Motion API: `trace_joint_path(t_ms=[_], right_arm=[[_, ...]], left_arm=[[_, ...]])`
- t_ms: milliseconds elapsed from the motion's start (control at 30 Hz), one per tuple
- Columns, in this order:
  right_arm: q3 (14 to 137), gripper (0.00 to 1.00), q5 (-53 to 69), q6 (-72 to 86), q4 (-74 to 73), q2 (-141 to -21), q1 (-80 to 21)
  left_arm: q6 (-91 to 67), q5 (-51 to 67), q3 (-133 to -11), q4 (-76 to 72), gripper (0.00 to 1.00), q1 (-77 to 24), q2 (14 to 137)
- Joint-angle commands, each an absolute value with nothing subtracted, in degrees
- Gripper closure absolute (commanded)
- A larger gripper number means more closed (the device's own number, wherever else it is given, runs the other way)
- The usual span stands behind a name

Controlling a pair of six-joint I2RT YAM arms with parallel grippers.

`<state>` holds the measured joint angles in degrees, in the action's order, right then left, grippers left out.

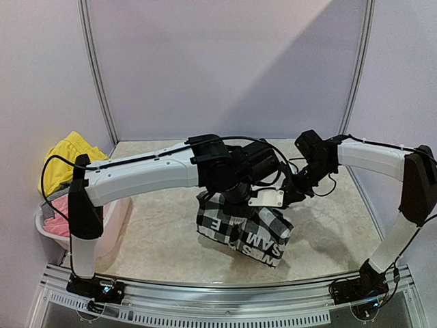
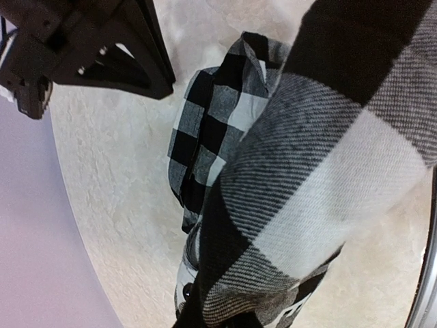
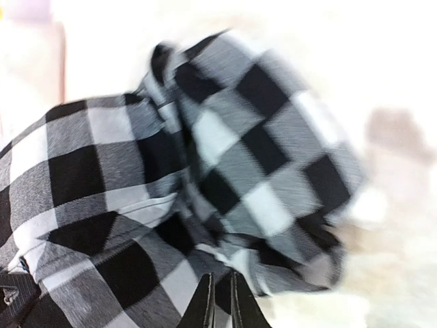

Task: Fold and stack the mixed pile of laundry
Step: Fold the 2/3-rectangle-folded shirt at the center of the board.

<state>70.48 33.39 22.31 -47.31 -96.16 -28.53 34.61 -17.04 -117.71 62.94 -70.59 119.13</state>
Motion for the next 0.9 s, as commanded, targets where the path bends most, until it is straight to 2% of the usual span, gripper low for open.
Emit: trace_joint_path(t_ms=[0, 233, 567, 600, 633, 700, 767, 833, 867], right_arm=[[69.5, 0.90, 21.5, 25.0, -51.0, -92.6, -26.8], [66.4, 0.90, 9.3, 30.7, -53.7, -88.2, -25.4], [62.6, 0.91, 7.9, 35.0, -55.0, -83.1, -24.9], [63.1, 0.91, 7.7, 34.7, -55.5, -83.2, -24.8], [63.7, 0.91, 7.5, 34.2, -56.1, -83.4, -24.9], [64.3, 0.91, 7.1, 33.6, -56.7, -83.7, -24.8], [64.7, 0.91, 7.0, 33.0, -56.9, -83.8, -24.8], [65.4, 0.91, 6.5, 32.7, -56.7, -83.8, -24.8], [66.0, 0.91, 6.2, 32.5, -56.5, -83.8, -24.8]], left_arm=[[37.2, -15.7, -118.2, 58.2, 1.00, -68.4, 121.4], [38.0, -18.2, -118.8, 49.3, 1.00, -66.3, 126.5], [32.3, -31.5, -122.8, 34.9, 1.00, -63.5, 141.3], [31.2, -31.8, -123.3, 34.8, 0.95, -63.2, 142.0], [29.8, -32.4, -123.6, 34.8, 0.83, -63.0, 142.4], [27.7, -34.1, -123.7, 34.2, 0.47, -62.6, 142.9], [26.6, -35.7, -124.0, 33.8, 0.28, -62.5, 142.6], [25.1, -36.4, -124.8, 33.8, 0.04, -62.4, 141.9], [23.9, -36.6, -125.6, 34.4, 0.01, -62.3, 141.4]])
